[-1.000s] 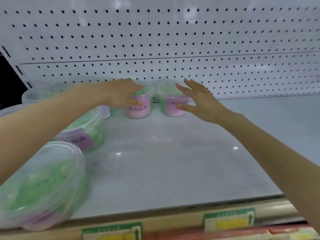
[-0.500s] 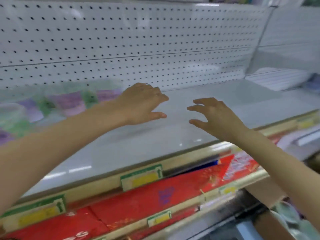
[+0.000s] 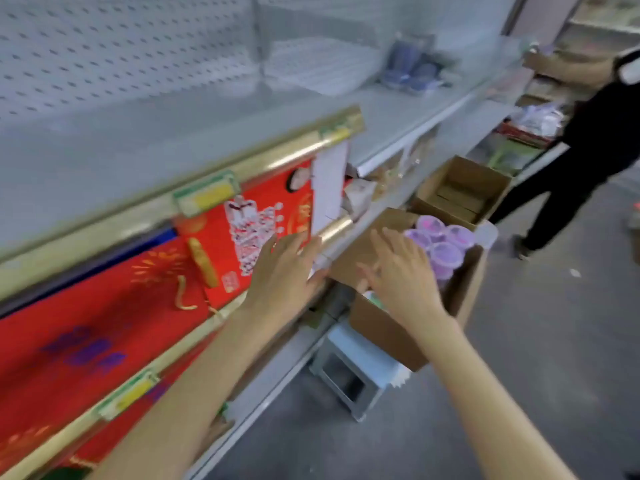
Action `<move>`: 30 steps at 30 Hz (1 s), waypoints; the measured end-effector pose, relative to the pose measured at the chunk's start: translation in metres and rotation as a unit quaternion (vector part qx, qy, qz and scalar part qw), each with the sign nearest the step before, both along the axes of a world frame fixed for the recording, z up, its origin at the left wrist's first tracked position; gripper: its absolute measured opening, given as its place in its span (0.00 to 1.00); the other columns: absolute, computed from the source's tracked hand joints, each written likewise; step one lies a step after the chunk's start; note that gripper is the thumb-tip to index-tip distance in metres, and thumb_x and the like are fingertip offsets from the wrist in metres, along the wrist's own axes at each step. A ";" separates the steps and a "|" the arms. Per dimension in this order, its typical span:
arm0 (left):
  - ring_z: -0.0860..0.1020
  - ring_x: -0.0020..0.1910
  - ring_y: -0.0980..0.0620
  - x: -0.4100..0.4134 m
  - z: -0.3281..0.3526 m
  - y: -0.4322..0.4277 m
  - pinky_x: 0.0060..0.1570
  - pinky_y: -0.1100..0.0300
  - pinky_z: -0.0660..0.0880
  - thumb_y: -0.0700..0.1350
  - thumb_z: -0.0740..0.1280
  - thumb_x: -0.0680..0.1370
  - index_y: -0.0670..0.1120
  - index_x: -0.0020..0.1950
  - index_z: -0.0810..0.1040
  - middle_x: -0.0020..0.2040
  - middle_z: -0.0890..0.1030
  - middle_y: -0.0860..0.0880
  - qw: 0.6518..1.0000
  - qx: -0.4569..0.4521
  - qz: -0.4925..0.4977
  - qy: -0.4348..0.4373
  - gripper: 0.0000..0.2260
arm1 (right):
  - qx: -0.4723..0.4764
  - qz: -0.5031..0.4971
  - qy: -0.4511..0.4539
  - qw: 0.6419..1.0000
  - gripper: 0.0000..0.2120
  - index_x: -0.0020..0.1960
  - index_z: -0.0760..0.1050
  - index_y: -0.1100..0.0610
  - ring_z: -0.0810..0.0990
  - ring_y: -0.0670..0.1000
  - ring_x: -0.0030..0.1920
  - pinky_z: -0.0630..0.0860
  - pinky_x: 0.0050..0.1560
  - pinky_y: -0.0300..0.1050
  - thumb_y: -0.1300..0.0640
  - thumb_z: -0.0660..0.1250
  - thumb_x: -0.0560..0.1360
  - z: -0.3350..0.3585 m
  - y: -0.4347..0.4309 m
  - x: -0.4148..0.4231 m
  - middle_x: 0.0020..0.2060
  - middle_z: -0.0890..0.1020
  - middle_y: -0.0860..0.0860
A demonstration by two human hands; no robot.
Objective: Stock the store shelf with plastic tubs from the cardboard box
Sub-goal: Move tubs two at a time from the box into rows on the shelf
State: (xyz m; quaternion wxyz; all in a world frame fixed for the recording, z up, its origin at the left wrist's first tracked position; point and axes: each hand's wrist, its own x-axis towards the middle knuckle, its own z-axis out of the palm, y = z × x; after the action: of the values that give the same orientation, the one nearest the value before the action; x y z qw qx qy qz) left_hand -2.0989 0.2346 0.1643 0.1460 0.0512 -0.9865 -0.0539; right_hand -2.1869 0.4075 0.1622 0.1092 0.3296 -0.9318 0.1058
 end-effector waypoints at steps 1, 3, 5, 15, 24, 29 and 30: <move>0.77 0.55 0.42 -0.008 -0.016 0.020 0.55 0.47 0.72 0.52 0.68 0.73 0.45 0.62 0.75 0.58 0.78 0.45 1.000 0.021 0.004 -0.005 0.20 | -0.018 -0.024 -0.012 0.999 0.25 0.60 0.75 0.61 0.78 0.63 0.51 0.75 0.50 0.54 0.45 0.57 0.72 -0.015 0.014 0.003 0.53 0.79 0.60; 0.77 0.57 0.41 -0.020 -0.047 0.055 0.56 0.45 0.73 0.52 0.69 0.73 0.43 0.62 0.75 0.59 0.79 0.43 0.998 0.056 0.007 -0.026 0.21 | -0.019 -0.063 -0.036 0.997 0.23 0.60 0.75 0.61 0.79 0.63 0.49 0.75 0.49 0.54 0.48 0.67 0.70 -0.044 0.036 0.009 0.52 0.79 0.59; 0.77 0.58 0.41 -0.026 -0.072 0.084 0.58 0.45 0.71 0.53 0.69 0.73 0.42 0.63 0.75 0.59 0.79 0.43 0.994 0.098 0.010 -0.056 0.22 | -0.002 -0.091 -0.065 0.994 0.24 0.61 0.74 0.58 0.79 0.61 0.50 0.75 0.51 0.53 0.48 0.70 0.70 -0.069 0.056 0.010 0.54 0.80 0.58; 0.67 0.69 0.50 -0.072 -0.158 0.095 0.65 0.56 0.66 0.54 0.58 0.79 0.46 0.73 0.63 0.71 0.68 0.49 0.961 0.225 0.024 -0.161 0.24 | -0.044 -0.233 -0.206 0.949 0.28 0.73 0.61 0.53 0.71 0.55 0.66 0.70 0.62 0.49 0.44 0.61 0.77 -0.158 0.093 -0.034 0.70 0.69 0.53; 0.67 0.68 0.51 -0.166 -0.180 0.086 0.64 0.58 0.66 0.53 0.59 0.79 0.47 0.73 0.63 0.71 0.68 0.50 0.945 0.234 -0.030 -0.229 0.24 | -0.095 -0.345 -0.300 0.884 0.29 0.74 0.58 0.52 0.68 0.54 0.68 0.70 0.63 0.49 0.43 0.60 0.77 -0.183 0.092 -0.086 0.71 0.67 0.52; 0.67 0.67 0.51 -0.208 -0.196 0.095 0.61 0.58 0.67 0.53 0.59 0.79 0.47 0.73 0.63 0.70 0.68 0.50 0.935 0.254 -0.030 -0.247 0.23 | -0.118 -0.371 -0.321 0.863 0.28 0.74 0.58 0.50 0.69 0.53 0.68 0.72 0.61 0.49 0.44 0.60 0.77 -0.197 0.107 -0.120 0.70 0.67 0.52; 0.67 0.68 0.51 -0.214 -0.202 0.097 0.61 0.58 0.68 0.53 0.59 0.79 0.47 0.73 0.63 0.70 0.68 0.51 0.931 0.262 -0.026 -0.252 0.23 | -0.122 -0.373 -0.328 0.859 0.28 0.74 0.58 0.49 0.69 0.53 0.67 0.72 0.60 0.48 0.44 0.60 0.77 -0.202 0.109 -0.127 0.70 0.67 0.51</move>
State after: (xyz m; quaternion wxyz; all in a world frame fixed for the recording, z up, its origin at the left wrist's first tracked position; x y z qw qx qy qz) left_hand -2.3132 0.3319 -0.0379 -0.1275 0.0743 -0.9428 -0.2990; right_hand -2.3140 0.5167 -0.0396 -0.1319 -0.1123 -0.9466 0.2717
